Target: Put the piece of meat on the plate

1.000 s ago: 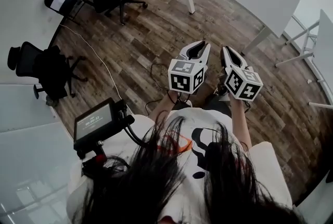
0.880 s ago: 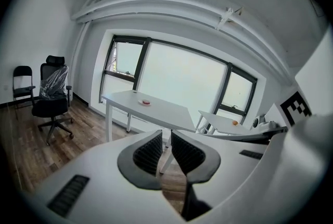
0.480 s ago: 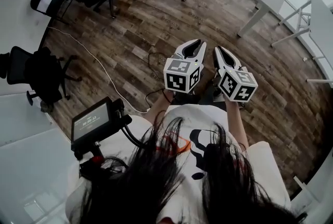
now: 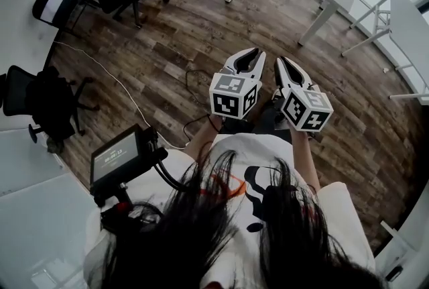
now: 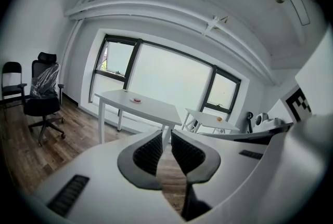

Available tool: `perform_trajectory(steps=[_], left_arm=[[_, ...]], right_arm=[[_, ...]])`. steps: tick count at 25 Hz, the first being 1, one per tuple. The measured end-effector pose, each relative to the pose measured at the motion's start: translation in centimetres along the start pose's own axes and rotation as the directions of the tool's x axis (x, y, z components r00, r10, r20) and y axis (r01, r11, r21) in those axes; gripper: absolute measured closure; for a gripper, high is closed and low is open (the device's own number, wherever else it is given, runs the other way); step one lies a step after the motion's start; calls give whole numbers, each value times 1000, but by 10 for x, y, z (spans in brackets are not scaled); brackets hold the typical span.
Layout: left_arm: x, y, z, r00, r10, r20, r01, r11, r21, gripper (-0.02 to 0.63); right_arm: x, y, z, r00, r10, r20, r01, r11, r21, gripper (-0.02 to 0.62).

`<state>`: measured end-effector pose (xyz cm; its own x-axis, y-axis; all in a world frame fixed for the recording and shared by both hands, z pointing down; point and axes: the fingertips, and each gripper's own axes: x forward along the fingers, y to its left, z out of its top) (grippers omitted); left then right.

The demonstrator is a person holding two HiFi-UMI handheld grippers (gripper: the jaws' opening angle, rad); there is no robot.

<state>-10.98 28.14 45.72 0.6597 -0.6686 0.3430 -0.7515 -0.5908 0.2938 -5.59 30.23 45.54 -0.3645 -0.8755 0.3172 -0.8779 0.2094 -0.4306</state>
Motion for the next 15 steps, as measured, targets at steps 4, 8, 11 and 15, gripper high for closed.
perform_trajectory(steps=[4, 8, 11, 15], left_arm=[[-1, -5, -1, 1000, -5, 1, 5, 1000, 16, 548], [-3, -4, -5, 1000, -5, -5, 5, 1000, 20, 548], [-4, -2, -4, 1000, -4, -3, 4, 1000, 22, 548], [-2, -2, -3, 1000, -3, 1, 3, 1000, 23, 548]], right_arm=[[-4, 1, -2, 1000, 2, 6, -2, 1000, 3, 557], [-3, 2, -1, 1000, 8, 13, -8, 1000, 2, 557], [-1, 4, 0, 1000, 6, 13, -6, 1000, 0, 557], [0, 2, 1, 1000, 8, 16, -8, 1000, -5, 557]])
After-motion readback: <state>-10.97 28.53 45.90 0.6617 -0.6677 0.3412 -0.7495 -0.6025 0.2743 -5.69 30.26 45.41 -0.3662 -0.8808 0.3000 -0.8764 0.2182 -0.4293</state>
